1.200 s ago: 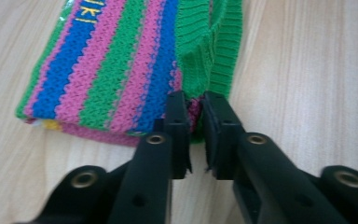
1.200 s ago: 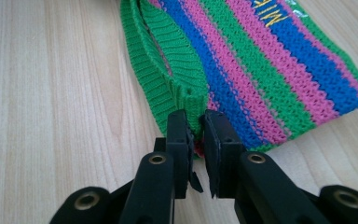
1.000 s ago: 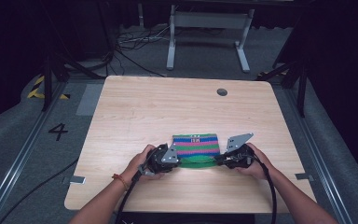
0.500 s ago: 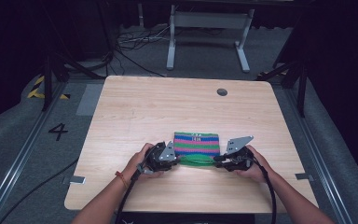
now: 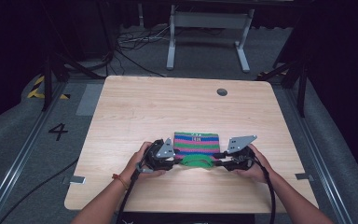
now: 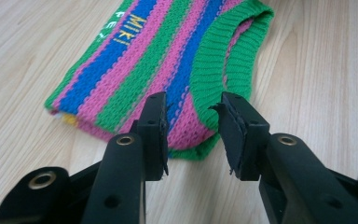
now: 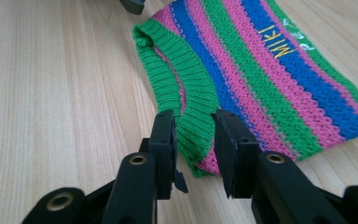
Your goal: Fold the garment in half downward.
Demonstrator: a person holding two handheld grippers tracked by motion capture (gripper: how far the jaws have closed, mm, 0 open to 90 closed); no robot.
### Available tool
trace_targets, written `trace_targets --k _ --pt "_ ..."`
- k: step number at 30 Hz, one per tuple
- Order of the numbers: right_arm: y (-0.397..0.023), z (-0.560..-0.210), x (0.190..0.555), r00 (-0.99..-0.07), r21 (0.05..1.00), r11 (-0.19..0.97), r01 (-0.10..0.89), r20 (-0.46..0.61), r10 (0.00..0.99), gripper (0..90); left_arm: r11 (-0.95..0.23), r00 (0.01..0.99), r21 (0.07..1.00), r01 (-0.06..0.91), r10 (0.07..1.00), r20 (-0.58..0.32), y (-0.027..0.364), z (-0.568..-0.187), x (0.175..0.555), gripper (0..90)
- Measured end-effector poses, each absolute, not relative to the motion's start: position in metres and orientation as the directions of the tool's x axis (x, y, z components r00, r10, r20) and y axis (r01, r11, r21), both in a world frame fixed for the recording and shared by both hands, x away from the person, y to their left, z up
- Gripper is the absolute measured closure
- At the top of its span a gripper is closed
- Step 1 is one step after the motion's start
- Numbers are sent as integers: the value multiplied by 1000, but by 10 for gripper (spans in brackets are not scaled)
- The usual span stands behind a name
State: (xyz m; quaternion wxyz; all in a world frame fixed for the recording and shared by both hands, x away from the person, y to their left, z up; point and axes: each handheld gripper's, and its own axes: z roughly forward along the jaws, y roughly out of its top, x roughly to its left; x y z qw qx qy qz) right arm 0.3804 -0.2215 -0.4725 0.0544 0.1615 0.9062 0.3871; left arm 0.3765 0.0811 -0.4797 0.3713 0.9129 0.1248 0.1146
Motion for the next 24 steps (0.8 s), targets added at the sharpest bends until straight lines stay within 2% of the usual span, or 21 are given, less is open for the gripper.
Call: trace_targets --k 5,11,16,19,24 --pt "-213 -485 382 -941 682 687 249 4 337 656 -750 939 646 142 309 152 72 -491 378 581" --pt "-212 -488 380 -941 683 694 231 -26 339 627 -739 938 656 156 319 135 74 -492 377 573" --pt "-212 -486 379 -940 681 694 234 -23 340 546 -733 940 661 160 317 123 74 -488 377 534" --pt "-213 -484 378 -933 678 696 235 -45 358 503 -747 930 647 155 332 161 74 -484 376 533" --pt "-215 -481 378 -926 675 698 240 -58 374 450 -739 920 650 177 359 157 79 -479 377 487"
